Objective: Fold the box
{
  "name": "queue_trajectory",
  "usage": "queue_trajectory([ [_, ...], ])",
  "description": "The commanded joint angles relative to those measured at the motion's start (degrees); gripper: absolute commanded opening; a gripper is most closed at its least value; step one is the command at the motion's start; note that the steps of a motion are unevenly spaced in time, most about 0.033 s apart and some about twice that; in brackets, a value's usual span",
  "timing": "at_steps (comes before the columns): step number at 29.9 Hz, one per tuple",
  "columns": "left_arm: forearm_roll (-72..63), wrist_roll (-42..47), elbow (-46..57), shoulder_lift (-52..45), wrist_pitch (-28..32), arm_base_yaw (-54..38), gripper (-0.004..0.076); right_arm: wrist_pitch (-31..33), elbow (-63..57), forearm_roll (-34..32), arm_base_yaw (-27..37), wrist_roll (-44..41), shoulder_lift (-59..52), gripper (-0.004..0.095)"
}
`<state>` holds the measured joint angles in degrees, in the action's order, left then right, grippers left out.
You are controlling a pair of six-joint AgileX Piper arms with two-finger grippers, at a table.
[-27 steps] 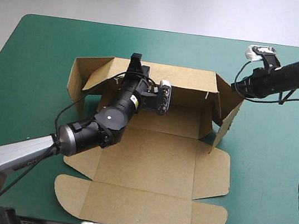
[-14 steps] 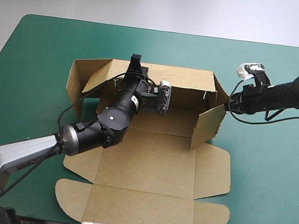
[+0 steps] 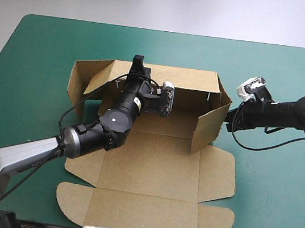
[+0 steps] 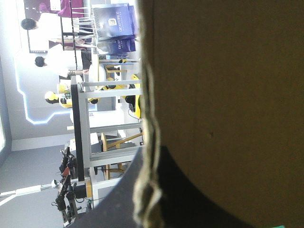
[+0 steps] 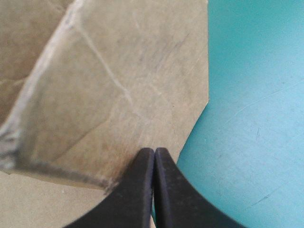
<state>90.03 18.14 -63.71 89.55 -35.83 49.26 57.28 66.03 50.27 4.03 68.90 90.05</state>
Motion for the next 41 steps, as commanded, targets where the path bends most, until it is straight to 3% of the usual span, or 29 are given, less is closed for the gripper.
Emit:
queue_trajectory([
  [1,2.31,0.77,-1.39,-2.44,-2.07,0.37,-0.0010,1.79,1.02,0.89,0.21,1.63,-2.54,0.0030],
  [5,2.31,0.77,-1.39,-2.44,-2.07,0.37,-0.0010,4.51,1.02,-5.23,0.21,-1.42,-2.54,0.0260],
  [8,2.31,0.77,-1.39,-2.44,-2.07,0.37,-0.0010,5.94,1.02,-5.79,0.21,-0.38,-2.54,0.0424],
  [10,2.31,0.77,-1.39,-2.44,-2.07,0.37,-0.0010,5.94,1.02,-4.24,0.21,2.01,-2.54,0.0474],
  [15,2.31,0.77,-1.39,-2.44,-2.22,0.37,-0.0010,1.22,1.02,0.40,0.21,6.92,-2.42,0.0479],
  [27,2.31,2.26,-1.39,-2.44,-1.62,0.37,-0.0010,2.42,1.02,10.68,-1.04,14.32,-2.18,0.0479],
  [36,2.31,2.26,-1.39,-2.44,-1.51,0.37,-0.0010,-8.24,1.02,11.48,-7.33,14.30,1.27,0.0478],
  [41,2.31,2.26,-1.39,-2.44,0.44,0.37,-0.0010,-9.05,1.02,18.12,-7.32,16.46,2.30,0.0478],
])
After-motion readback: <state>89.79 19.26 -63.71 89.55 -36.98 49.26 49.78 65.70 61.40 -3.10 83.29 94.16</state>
